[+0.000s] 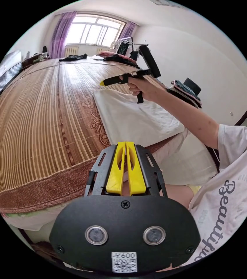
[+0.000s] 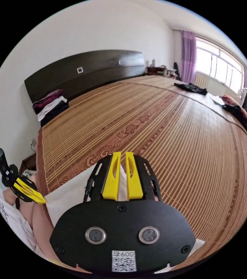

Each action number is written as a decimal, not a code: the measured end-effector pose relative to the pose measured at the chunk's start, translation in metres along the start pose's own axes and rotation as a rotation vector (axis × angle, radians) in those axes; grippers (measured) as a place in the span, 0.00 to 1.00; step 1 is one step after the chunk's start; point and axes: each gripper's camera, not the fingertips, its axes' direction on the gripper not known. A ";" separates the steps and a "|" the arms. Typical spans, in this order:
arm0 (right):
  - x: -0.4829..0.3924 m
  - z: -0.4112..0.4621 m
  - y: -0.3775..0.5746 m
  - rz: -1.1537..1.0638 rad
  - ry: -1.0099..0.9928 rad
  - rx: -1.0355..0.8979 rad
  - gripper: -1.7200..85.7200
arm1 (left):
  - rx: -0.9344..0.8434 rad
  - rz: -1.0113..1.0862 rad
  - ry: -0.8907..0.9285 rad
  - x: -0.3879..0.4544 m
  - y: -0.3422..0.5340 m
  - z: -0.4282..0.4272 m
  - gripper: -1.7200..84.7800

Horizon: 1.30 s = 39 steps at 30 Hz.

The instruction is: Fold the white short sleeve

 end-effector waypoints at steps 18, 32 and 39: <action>-0.009 -0.018 -0.033 0.262 -0.168 -0.186 0.03 | -0.149 0.178 -0.409 -0.051 -0.139 0.225 0.03; 0.081 -0.144 -0.002 0.552 -0.130 -0.086 0.08 | -0.140 0.341 -0.575 -0.047 -0.078 0.279 0.03; 0.101 -0.203 -0.003 0.592 -0.057 -0.083 0.07 | -0.137 0.350 -0.589 -0.063 -0.059 0.291 0.03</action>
